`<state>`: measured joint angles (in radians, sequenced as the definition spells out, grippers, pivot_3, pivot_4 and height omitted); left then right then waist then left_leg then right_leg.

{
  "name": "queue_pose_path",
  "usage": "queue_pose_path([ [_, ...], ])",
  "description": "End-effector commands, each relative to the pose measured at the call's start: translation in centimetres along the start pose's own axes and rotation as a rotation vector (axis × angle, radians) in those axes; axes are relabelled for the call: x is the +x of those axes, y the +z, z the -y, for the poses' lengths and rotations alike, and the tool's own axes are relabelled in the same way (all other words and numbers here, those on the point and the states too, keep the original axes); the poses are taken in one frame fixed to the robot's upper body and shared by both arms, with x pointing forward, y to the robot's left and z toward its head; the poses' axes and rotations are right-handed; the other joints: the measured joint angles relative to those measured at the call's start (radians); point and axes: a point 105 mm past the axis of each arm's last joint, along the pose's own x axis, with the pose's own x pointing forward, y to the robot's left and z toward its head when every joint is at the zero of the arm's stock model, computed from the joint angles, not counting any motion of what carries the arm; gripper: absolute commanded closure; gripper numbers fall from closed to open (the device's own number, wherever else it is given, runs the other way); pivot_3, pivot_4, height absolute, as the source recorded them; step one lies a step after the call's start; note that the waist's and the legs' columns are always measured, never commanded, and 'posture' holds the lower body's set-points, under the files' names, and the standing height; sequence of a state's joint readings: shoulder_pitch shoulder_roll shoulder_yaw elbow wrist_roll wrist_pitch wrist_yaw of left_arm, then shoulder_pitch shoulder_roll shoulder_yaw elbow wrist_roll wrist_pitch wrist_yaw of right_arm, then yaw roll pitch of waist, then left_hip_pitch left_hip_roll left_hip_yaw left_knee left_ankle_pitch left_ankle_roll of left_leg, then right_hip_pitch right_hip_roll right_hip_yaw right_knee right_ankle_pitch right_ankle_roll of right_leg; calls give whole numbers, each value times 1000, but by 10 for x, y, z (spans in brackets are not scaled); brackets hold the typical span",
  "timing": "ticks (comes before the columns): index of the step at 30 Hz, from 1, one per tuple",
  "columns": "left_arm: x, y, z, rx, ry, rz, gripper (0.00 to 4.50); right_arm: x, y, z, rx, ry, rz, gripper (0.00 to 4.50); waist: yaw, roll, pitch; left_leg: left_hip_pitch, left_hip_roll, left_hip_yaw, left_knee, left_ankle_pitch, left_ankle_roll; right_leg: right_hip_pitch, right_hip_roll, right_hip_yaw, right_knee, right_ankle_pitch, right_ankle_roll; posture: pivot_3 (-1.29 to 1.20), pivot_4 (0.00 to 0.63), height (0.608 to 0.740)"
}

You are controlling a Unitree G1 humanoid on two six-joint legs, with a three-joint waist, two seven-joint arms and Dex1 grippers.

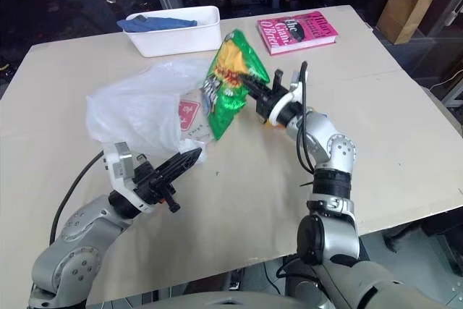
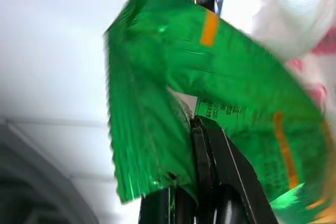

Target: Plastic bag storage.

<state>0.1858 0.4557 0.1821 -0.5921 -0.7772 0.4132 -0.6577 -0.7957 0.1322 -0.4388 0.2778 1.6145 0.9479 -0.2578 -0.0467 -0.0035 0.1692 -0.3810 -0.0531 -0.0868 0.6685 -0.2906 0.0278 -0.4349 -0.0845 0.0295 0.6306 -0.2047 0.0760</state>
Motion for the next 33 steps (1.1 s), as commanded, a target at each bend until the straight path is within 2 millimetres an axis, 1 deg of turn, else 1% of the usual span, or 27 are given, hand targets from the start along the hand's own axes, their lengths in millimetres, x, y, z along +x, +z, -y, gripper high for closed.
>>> queue_pose_path([
  [1, 2, 4, 4, 20, -25, 14, 4500, 33, -39, -30, 93, 122, -80, 4401, 0, 0, 0, 0, 0, 0, 0, 0, 0, 0, 0, 0, 0, 0, 0, 0, 150, 740],
  [2, 4, 5, 3, 22, -28, 17, 4500, 35, -44, -27, 84, 110, -95, 4401, 1, 0, 0, 0, 0, 0, 0, 0, 0, 0, 0, 0, 0, 0, 0, 0, 150, 740],
  [4, 9, 5, 3, 21, -37, 24, 4500, 38, -61, -12, 31, 43, -155, 4401, 1, 0, 0, 0, 0, 0, 0, 0, 0, 0, 0, 0, 0, 0, 0, 0, 150, 740],
  [6, 13, 5, 3, 20, -43, 28, 4500, 39, -68, -3, -1, 17, -174, 4401, 1, 0, 0, 0, 0, 0, 0, 0, 0, 0, 0, 0, 0, 0, 0, 0, 150, 740],
  [7, 16, 5, 3, 19, -46, 34, 4500, 43, -72, -1, 33, 11, -177, 4401, 1, 0, 0, 0, 0, 0, 0, 0, 0, 0, 0, 0, 1, 0, 0, 0, 150, 740],
  [8, 20, 4, 2, 19, -48, 39, 4500, 46, -77, -3, 62, 22, -181, 4401, 1, 0, 0, 0, 0, 0, 0, 0, 0, 0, 0, 0, 1, 0, 0, 0, 150, 740],
  [10, 25, 3, 1, 21, -47, 48, 4500, 52, -87, -16, 111, 81, -212, 4401, 4, 0, 0, 0, -1, 0, 0, 0, 0, 0, 0, 0, 1, 0, 0, 0, 150, 740],
  [12, 27, 2, 1, 23, -47, 54, 4500, 53, -97, -29, 106, 140, -264, 4401, 3, 0, 0, 0, -1, 0, 1, 0, 0, 0, -1, 0, 1, 0, 0, 0, 150, 740],
  [13, 28, 3, 0, 25, -44, 60, 4500, 52, -103, -29, 91, 139, -300, 4401, 3, 0, 0, 0, -1, 0, 1, 0, 0, 0, -1, 1, 0, 0, 0, 0, 150, 740],
  [15, 30, 6, -4, 27, -26, 87, 4500, 48, -115, -4, 8, 15, -369, 4401, 1, 0, 0, 0, -1, 0, 0, 0, 0, 0, 0, 1, 0, 0, 0, 0, 150, 740],
  [16, 31, 8, -6, 30, -16, 100, 4500, 45, -118, 11, -38, -56, -391, 4401, 0, 0, 0, 0, -1, 0, 0, 0, 0, 0, 0, 1, 0, 0, 0, 0, 150, 740],
  [18, 31, 10, -10, 32, 2, 116, 4500, 37, -117, 30, -138, -140, -418, 4401, -1, 0, 0, 0, 0, 0, 0, 0, 0, 0, 0, 1, 1, 0, 0, 0, 150, 740],
  [19, 30, 10, -11, 32, 8, 119, 4500, 33, -115, 36, -204, -164, -431, 3901, -1, 0, 0, 0, 0, 0, 0, 0, 0, 0, 0, 1, 1, 0, 0, 0, 150, 740],
  [20, 29, 10, -12, 31, 15, 119, 4500, 29, -113, 41, -278, -182, -444, 3734, 0, 0, 0, 0, -1, 0, 0, 0, 0, -1, 0, 1, 1, 0, 0, 0, 150, 740],
  [21, 27, 9, -14, 30, 23, 117, 4500, 25, -111, 44, -341, -192, -458, 3362, 2, 0, -1, 0, -1, 0, 0, 0, 0, -1, 0, 1, 1, 0, 0, 0, 150, 740],
  [22, 25, 7, -15, 28, 30, 112, 4500, 20, -107, 49, -421, -205, -471, 2887, 3, 0, -1, 0, -1, 0, 1, 0, 0, 0, 0, 1, 1, 0, 0, 0, 150, 740],
  [23, 23, 5, -16, 25, 36, 107, 4500, 16, -102, 53, -492, -215, -481, 2067, 4, 0, -1, 0, -1, 0, 1, 0, 0, 0, -1, 1, 1, 0, 0, 0, 150, 740],
  [24, 22, 4, -16, 24, 38, 104, 4500, 13, -100, 55, -535, -220, -488, 1881, 5, 0, -1, 0, -2, 0, 1, 0, 0, 0, -1, 1, 1, 0, 0, 0, 150, 740],
  [25, 20, 2, -16, 21, 42, 99, 4500, 7, -94, 60, -588, -239, -503, 1320, 6, 0, -1, 0, -2, 0, 1, 0, 0, 0, -1, 1, 1, 0, 0, 0, 150, 740],
  [26, 18, 0, -16, 18, 46, 94, 4500, 3, -89, 65, -628, -261, -511, 1112, 6, 0, -1, 0, -2, 0, 2, 0, 0, 0, -1, 1, 1, 0, 0, 0, 150, 740],
  [28, 15, -4, -15, 13, 54, 84, 4500, -6, -69, 75, -739, -319, -501, 152, 6, 0, -1, 0, -3, 0, 2, 0, 0, 1, -1, 0, 1, 0, 0, 0, 150, 740],
  [29, 14, -5, -15, 13, 57, 81, 4500, -9, -61, 76, -779, -329, -490, 57, 6, 0, -1, 0, -3, -1, 2, 0, 0, 1, -1, 0, 1, 0, 0, 0, 150, 740],
  [31, 12, -6, -15, 14, 62, 81, 4500, -11, -50, 74, -804, -324, -467, 57, 6, 0, -1, 0, -3, -1, 2, 0, 0, 0, -1, -1, 1, 0, 0, 0, 150, 740],
  [33, 11, -6, -15, 12, 68, 82, 4500, -12, -33, 61, -806, -288, -413, 57, 2, 0, -1, 0, -2, 0, 1, 0, 0, 0, 0, 0, 1, 0, 0, 0, 150, 740],
])
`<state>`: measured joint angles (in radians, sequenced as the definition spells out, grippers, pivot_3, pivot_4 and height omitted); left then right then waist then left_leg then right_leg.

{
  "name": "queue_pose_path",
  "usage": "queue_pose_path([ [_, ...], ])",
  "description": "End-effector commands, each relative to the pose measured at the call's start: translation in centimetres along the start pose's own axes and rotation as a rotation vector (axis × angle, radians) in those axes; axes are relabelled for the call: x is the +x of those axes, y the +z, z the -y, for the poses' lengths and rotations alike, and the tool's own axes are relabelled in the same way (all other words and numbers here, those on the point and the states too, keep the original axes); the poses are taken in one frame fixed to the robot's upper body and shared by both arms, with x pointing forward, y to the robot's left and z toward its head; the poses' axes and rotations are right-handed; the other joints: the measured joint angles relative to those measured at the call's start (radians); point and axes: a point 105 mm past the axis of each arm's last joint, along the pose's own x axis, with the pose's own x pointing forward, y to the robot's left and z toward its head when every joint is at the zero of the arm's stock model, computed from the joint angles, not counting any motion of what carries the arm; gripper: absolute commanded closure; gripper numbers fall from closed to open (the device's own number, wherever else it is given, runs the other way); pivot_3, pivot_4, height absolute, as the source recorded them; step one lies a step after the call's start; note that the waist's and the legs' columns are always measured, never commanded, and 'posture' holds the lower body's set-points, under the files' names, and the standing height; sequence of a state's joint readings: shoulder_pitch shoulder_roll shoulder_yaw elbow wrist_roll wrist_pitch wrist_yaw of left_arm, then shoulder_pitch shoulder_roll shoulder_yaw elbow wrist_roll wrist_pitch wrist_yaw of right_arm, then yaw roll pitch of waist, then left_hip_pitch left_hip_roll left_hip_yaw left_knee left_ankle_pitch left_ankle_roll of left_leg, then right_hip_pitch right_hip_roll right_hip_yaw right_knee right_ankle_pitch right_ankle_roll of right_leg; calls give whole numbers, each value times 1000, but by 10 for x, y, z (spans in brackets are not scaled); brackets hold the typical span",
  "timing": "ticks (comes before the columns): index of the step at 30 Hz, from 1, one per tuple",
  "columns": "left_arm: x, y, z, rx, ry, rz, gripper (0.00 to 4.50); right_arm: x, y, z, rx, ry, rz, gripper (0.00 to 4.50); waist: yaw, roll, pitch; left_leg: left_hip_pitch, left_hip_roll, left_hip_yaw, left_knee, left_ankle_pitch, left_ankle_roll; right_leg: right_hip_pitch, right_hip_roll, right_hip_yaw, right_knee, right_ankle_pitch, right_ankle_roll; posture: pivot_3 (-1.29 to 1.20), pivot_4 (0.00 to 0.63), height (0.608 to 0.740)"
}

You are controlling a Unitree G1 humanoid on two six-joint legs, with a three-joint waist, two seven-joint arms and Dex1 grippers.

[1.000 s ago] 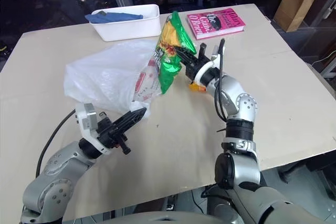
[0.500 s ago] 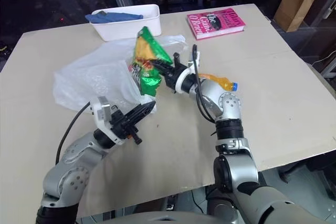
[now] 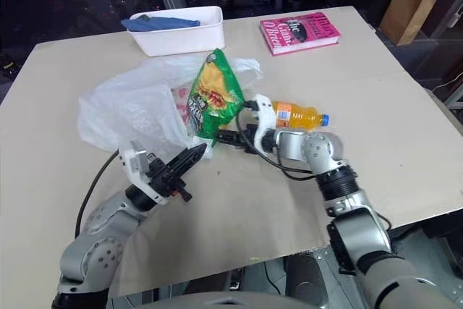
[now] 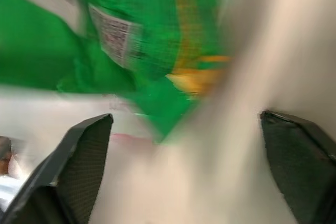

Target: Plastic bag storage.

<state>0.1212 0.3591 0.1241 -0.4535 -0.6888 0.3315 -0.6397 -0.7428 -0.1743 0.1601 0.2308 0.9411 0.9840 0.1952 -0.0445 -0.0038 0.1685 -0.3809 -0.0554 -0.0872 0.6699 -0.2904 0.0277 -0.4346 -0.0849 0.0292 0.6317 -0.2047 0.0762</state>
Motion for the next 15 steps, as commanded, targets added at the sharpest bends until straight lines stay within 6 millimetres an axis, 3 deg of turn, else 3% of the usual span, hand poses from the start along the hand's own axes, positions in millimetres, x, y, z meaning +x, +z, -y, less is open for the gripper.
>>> queue_pose_path([
  [1, -3, 10, 2, 38, -2, 37, 4500, -16, 35, -9, -63, 69, 125, 57, 0, 0, 0, 0, 0, 0, 0, 0, 0, 0, 0, 0, 0, 0, 0, 0, 150, 740],
  [8, -5, 11, 0, 39, 12, 44, 4500, -57, 54, -2, -247, 122, 174, 57, 7, 0, 0, -1, 0, -1, 0, 0, 0, 1, -2, 0, -3, 0, 0, 0, 150, 740],
  [12, -5, 10, 0, 34, 12, 44, 4500, -72, 71, 8, -153, 135, 258, 57, 6, 0, 0, -1, 1, -1, 0, 0, 0, 1, -1, -1, -4, 0, 0, 0, 150, 740],
  [15, -5, 9, 0, 31, 10, 43, 4500, -68, 84, 2, -110, 166, 305, 57, 5, 0, 0, -1, 1, 0, 0, 0, 0, 1, -1, 0, -3, 0, 0, 0, 150, 740],
])
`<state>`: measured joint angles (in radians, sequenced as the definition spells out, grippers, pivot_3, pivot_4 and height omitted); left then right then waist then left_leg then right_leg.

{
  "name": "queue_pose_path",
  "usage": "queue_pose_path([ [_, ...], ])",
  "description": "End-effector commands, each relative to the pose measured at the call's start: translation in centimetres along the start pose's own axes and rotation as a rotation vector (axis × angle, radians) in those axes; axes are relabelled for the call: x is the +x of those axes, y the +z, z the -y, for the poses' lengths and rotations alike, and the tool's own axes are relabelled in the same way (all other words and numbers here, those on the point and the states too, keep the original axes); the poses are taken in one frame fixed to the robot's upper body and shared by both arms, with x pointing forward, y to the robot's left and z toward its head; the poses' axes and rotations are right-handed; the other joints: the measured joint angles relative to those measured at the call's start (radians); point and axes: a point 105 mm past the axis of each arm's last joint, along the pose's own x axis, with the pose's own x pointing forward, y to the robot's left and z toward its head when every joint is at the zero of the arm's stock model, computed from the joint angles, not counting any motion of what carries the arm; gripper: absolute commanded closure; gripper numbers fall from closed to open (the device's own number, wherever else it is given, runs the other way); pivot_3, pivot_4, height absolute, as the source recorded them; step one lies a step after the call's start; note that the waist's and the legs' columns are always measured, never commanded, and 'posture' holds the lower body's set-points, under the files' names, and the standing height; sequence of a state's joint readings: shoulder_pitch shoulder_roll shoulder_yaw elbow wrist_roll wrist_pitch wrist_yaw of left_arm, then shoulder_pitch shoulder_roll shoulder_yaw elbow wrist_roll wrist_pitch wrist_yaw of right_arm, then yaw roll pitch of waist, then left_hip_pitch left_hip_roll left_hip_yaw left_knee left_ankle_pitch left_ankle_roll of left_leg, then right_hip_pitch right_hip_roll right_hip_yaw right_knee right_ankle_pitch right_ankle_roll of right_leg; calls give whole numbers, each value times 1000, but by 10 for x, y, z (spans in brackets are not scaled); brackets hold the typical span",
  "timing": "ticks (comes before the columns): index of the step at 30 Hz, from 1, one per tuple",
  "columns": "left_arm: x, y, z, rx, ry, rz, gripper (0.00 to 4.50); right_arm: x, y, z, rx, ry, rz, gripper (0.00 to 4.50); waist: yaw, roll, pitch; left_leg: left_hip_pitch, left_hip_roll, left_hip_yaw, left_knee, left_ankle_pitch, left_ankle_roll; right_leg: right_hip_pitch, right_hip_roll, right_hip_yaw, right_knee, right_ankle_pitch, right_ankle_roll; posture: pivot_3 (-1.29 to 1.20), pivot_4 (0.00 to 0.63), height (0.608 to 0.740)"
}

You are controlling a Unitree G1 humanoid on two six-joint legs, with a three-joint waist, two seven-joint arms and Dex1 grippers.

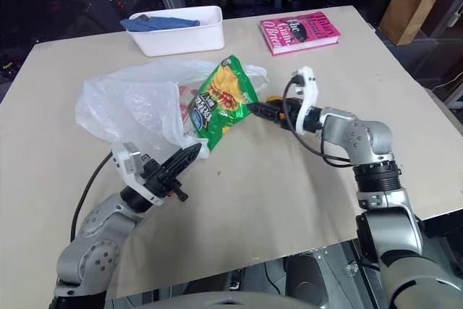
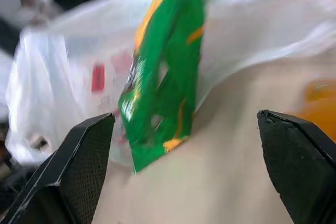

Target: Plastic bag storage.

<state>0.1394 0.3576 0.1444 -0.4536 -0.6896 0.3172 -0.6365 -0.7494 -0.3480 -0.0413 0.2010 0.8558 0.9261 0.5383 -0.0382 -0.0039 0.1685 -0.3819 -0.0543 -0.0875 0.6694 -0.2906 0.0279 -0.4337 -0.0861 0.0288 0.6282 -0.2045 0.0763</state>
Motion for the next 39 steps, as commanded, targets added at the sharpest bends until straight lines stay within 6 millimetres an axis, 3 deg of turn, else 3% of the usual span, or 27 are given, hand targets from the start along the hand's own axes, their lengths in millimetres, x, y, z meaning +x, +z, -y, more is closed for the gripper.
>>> queue_pose_path([
  [1, 0, 8, 4, 23, -19, 35, 4500, 12, 28, -16, 10, 63, 87, 57, -4, 0, 0, 0, 0, 0, 0, 0, 0, 0, 0, 0, 0, 0, 0, 0, 150, 740],
  [4, 1, 7, 4, 20, -22, 34, 4500, 27, 34, -19, 23, 54, 99, 57, -4, 0, 0, 0, 1, 1, 0, 0, 0, -1, 0, 1, 1, 0, 0, 0, 150, 740],
  [7, 2, 5, 5, 21, -28, 31, 4500, 40, 25, -20, -37, 35, 43, 57, 1, 0, 0, 0, 1, 0, 0, 0, 0, -1, 0, 0, 1, 0, 0, 0, 150, 740],
  [8, 3, 5, 5, 22, -26, 31, 4500, 41, 20, -17, -70, 11, 18, 293, 4, 0, 0, 0, 0, 0, 0, 0, 0, -1, 0, 0, 0, 0, 0, 0, 150, 740],
  [11, 2, 6, 5, 23, -17, 35, 4500, 39, 15, -12, -92, -9, -3, 1358, 5, 0, 0, -1, -1, -1, 0, 0, 0, -1, -2, 0, -1, 0, 0, 0, 150, 740],
  [17, 1, 3, 6, 17, -12, 32, 4500, 34, 12, -14, -58, -8, -5, 4414, 1, 0, 0, -1, -1, -1, 0, 0, 0, -1, -1, 0, -1, 0, 0, 0, 150, 740],
  [20, 3, 5, 7, 14, -14, 48, 4500, 26, 4, -10, -18, -22, -32, 4468, 1, 0, 0, -1, 0, -1, 0, 0, 0, -1, -1, 0, -1, 0, 0, 0, 150, 740],
  [25, 4, 10, 3, 26, 12, 80, 4500, 8, -25, -8, 105, -37, -133, 4468, 4, 0, 0, -2, -1, -1, 0, 0, 0, -1, -1, 0, -1, 0, 0, 0, 150, 740],
  [27, 4, 5, 6, 23, 9, 73, 4500, 7, -45, -12, 230, -48, -162, 4468, 3, 0, 0, -1, -1, -1, 0, 0, 0, -1, -1, 0, -1, 0, 0, 0, 150, 740],
  [31, 4, -6, 16, 10, -30, 33, 4500, 22, -61, -25, 347, -52, -170, 4468, -5, 1, 0, 0, 0, 0, -1, 0, 0, -1, 0, 1, 0, 0, 0, 0, 150, 740],
  [35, 3, -15, 23, 12, -64, -12, 4500, 56, -63, -53, 429, 14, -164, 4468, -4, 1, 0, 0, 0, 1, -1, 0, 0, -3, 0, 2, 3, 0, 0, 0, 150, 740],
  [39, 2, -16, 21, 22, -67, -23, 4500, 83, -60, -70, 438, 21, -160, 4468, 4, 1, -1, -1, -2, 0, 0, 0, 0, -3, -1, 2, 5, 0, 0, 0, 150, 740],
])
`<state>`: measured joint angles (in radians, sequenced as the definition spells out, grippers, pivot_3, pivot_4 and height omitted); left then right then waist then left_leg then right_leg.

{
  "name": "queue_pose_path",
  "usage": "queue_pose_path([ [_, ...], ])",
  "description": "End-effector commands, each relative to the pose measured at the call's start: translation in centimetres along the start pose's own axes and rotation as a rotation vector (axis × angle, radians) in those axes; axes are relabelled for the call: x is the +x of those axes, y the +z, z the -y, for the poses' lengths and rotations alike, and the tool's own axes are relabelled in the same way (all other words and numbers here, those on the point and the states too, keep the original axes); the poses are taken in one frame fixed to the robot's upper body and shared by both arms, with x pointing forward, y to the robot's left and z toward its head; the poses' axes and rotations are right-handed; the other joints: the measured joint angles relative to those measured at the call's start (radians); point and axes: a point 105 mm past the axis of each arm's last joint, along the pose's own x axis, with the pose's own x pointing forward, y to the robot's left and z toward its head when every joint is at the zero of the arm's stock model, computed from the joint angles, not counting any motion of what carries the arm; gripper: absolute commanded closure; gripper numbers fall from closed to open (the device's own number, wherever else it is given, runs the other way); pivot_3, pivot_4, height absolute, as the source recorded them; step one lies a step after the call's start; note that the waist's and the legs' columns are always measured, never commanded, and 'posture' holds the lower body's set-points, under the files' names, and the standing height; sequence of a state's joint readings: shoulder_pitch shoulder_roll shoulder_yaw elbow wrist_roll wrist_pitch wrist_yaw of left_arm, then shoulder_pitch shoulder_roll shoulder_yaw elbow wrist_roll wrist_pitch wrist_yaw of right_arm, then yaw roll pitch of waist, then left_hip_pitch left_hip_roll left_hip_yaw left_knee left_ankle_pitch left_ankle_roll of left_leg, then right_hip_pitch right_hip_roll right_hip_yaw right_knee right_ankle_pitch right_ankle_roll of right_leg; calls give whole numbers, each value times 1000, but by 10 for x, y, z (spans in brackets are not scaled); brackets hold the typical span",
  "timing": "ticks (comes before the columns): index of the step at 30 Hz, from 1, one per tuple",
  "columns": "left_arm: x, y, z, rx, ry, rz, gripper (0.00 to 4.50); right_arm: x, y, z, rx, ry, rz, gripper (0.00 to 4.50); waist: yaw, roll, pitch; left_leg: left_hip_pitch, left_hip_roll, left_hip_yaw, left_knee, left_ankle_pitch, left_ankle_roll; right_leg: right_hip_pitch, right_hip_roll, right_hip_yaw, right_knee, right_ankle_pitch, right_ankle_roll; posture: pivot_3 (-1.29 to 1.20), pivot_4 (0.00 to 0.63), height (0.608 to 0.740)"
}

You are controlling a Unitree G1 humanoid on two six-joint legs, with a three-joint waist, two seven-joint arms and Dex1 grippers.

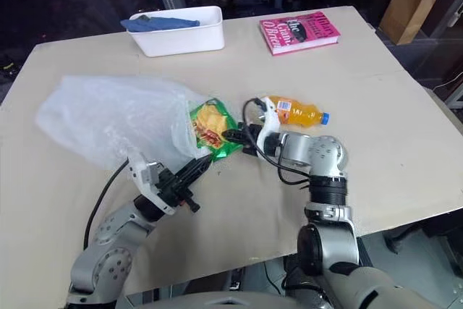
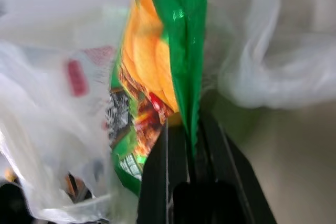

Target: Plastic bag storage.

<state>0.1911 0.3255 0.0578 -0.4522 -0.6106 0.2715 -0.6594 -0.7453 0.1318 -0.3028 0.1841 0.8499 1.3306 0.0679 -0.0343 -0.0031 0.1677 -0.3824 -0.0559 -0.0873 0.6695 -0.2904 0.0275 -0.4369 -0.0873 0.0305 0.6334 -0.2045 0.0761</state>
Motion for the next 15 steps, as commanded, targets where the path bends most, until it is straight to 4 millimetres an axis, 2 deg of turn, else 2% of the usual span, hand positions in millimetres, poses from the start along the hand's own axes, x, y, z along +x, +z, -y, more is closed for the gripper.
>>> queue_pose_path([
  [1, 0, 6, 4, 30, -26, 20, 4500, 29, 0, -43, -24, 105, 6, 4468, -1, 0, 0, 0, 0, 0, 0, 0, 0, 0, 0, 0, 0, 0, 0, 0, 150, 740],
  [8, -3, 0, 2, 23, -14, 6, 4500, 50, -3, -89, -73, 219, -16, 4468, -11, 0, 0, 0, 1, 2, 0, 1, -1, -3, 2, 2, 3, 0, 0, 0, 150, 740],
  [12, -4, -3, 4, 10, -20, -3, 4500, 59, -1, -93, -60, 199, 18, 4468, -10, 0, 0, 0, 1, 2, 0, 1, -1, -3, 1, 2, 4, 0, 0, 0, 150, 740],
  [15, -6, -4, 4, 5, -22, -8, 4500, 56, -7, -107, -89, 279, -17, 4468, -11, 0, 0, 0, 1, 2, 0, 1, -1, -3, 1, 3, 4, 0, 0, 0, 150, 740],
])
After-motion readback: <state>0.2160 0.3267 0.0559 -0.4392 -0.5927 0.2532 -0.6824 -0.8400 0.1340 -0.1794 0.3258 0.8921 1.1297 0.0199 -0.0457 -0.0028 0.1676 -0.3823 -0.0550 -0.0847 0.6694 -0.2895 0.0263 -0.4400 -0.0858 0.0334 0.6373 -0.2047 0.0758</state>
